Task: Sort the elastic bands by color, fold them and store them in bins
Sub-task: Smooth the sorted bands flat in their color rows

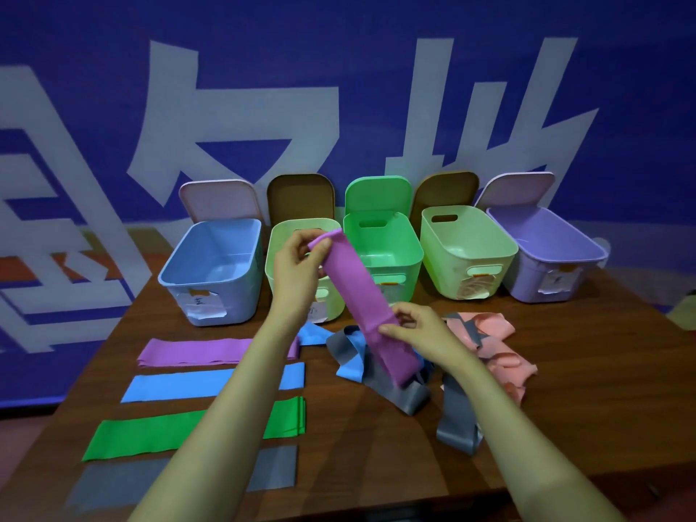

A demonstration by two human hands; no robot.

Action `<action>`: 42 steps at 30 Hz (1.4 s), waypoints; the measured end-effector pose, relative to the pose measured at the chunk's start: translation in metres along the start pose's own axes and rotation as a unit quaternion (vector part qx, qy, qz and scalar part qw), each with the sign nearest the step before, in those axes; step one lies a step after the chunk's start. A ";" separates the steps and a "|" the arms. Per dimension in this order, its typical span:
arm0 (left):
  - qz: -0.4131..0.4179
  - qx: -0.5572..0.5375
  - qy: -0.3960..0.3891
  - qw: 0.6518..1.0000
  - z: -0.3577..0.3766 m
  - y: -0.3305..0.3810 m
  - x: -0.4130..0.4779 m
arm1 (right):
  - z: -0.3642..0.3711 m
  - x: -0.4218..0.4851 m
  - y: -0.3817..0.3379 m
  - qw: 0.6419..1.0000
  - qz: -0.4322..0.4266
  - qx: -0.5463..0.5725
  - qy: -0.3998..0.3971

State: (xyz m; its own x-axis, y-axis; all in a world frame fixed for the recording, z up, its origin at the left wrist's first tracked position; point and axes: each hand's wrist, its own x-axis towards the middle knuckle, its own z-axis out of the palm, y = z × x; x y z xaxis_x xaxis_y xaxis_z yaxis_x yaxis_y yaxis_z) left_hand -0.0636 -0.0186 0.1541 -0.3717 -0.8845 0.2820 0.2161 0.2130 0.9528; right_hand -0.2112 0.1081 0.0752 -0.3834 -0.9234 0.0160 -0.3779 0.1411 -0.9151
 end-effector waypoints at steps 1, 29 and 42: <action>-0.011 -0.004 0.014 1.000 -0.006 -0.003 0.002 | -0.002 -0.001 0.003 1.000 0.000 -0.008 0.001; 0.015 0.227 -0.168 0.959 0.013 -0.062 -0.038 | -0.012 0.005 -0.023 0.998 -0.024 -0.039 0.042; -0.057 0.145 -0.190 0.969 0.015 -0.082 -0.038 | -0.015 0.002 -0.018 0.992 -0.060 -0.111 -0.014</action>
State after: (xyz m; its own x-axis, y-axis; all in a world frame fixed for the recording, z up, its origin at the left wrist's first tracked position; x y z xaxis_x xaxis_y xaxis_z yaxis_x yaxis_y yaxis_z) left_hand -0.0805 0.0042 0.0673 -0.6962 -0.7037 0.1417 -0.0881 0.2796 0.9561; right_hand -0.2176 0.1089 0.0972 -0.3025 -0.9472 0.1061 -0.5968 0.1014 -0.7960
